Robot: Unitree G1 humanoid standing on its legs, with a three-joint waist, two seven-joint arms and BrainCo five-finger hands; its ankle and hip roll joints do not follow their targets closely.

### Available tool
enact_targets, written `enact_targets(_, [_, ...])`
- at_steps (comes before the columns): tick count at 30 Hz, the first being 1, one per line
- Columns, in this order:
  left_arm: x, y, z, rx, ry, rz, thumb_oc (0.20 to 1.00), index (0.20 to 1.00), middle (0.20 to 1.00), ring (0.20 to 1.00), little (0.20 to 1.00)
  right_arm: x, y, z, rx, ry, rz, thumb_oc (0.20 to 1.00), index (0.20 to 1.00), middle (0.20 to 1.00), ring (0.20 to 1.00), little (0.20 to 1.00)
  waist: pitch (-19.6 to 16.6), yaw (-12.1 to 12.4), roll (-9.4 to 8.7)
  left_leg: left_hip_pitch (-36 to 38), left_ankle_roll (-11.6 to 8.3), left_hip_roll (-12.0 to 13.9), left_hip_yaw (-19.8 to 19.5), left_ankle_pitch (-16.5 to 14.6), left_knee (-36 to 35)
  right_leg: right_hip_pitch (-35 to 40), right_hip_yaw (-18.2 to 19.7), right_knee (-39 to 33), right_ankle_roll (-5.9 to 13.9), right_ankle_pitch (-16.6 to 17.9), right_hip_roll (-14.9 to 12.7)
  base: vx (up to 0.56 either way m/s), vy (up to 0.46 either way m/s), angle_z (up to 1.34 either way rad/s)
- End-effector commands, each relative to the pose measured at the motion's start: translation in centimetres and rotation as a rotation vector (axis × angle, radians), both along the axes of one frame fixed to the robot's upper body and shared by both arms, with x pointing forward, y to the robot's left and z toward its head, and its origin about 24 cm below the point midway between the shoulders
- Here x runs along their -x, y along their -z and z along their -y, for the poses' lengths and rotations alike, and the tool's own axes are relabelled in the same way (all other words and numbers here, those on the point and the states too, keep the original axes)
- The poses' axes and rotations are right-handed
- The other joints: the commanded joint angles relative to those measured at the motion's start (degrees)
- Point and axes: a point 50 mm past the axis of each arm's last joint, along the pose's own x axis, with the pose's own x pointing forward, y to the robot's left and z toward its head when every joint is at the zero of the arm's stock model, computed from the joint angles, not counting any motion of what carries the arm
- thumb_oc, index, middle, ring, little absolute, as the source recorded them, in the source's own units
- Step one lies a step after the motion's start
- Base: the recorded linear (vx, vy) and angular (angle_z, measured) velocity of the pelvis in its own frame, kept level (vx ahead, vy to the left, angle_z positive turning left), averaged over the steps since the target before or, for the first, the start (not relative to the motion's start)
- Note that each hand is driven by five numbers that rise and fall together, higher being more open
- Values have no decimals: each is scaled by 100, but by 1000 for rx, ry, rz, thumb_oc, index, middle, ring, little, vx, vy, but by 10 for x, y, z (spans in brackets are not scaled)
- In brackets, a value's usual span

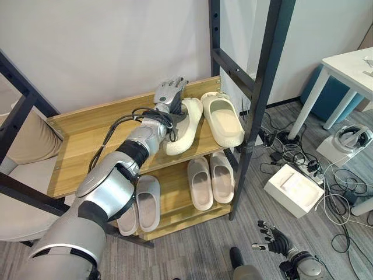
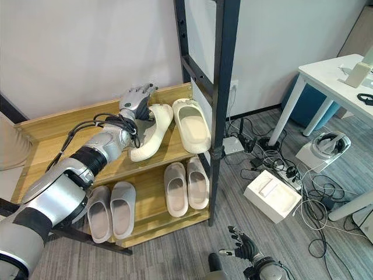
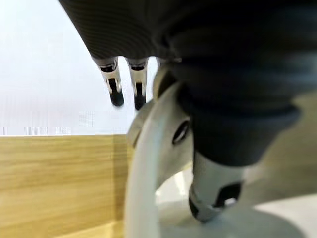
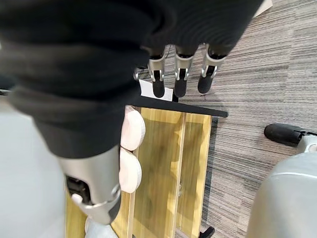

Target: Arrange the slippers neatly on the shoe rack.

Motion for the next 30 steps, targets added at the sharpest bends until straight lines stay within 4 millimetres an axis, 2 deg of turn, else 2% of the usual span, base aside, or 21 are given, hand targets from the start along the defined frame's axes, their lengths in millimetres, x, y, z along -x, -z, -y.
enact_targets(1, [-9,-44,-8,-61,-47,95,1000,1000,1000,1000,1000,-9,-6,0,7,-30,50,1000,1000,1000,1000,1000,79,6,-183,121,-247,154,-394,55,16,441,-223,4,418,-463,-70,0,0,0])
enact_targets(6, [-5,-54,-5,-30,-3,139,1000,1000,1000,1000,1000,-5,1,-5,2,-27,23,1000,1000,1000,1000,1000,37,173,-203,95,-234,130,-509,67,16,499,-341,4,407,-481,-83,0,5,7])
enact_targets(12, [1,-54,2,-20,49,159,1000,1000,1000,1000,1000,-8,1,-8,4,-25,26,1000,1000,1000,1000,1000,24,270,-243,69,-213,116,-599,73,16,533,-406,4,398,-492,-90,-4,1,10])
enact_targets(17, [9,-42,16,30,126,142,1000,1000,1000,1000,1000,-7,5,-11,9,-23,11,1000,1000,1000,1000,1000,28,410,-286,40,-207,95,-681,74,16,572,-470,4,376,-512,-91,-4,2,11])
enact_targets(25, [14,-36,10,162,131,136,1000,1000,1000,1000,1000,-5,6,-13,4,-25,4,1000,1000,1000,1000,1000,27,482,-298,39,-200,90,-723,78,16,595,-523,4,365,-517,-96,-3,-1,3])
enact_targets(26, [17,-39,5,246,144,152,1000,1000,1000,1000,1000,-4,7,-14,0,-19,1,1000,1000,1000,1000,1000,27,508,-300,39,-202,90,-742,86,16,607,-546,4,359,-521,-97,-3,-6,9])
enact_targets(27, [24,-40,-3,428,164,177,1000,1000,1000,1000,1000,-3,9,-15,-9,-14,-6,1000,1000,1000,1000,1000,25,544,-306,44,-204,83,-765,88,16,618,-571,4,349,-524,-97,-4,-3,10])
enact_targets(28, [39,-41,-13,696,238,212,1000,1000,1000,1000,1000,-2,10,-18,-22,-13,-9,1000,1000,1000,1000,1000,28,615,-330,32,-209,82,-787,97,16,624,-593,4,335,-527,-102,0,2,3])
enact_targets(29, [52,-38,-21,849,275,237,1000,1000,1000,1000,1000,-3,10,-21,-29,-19,-7,1000,1000,1000,1000,1000,24,646,-342,23,-215,85,-800,99,16,621,-602,4,318,-526,-98,2,3,5])
enact_targets(30, [60,-38,-27,884,281,280,1000,1000,1000,1000,1000,-4,10,-23,-30,-23,-3,1000,1000,1000,1000,1000,18,660,-347,17,-221,92,-798,99,16,625,-618,4,308,-531,-95,-1,1,4])
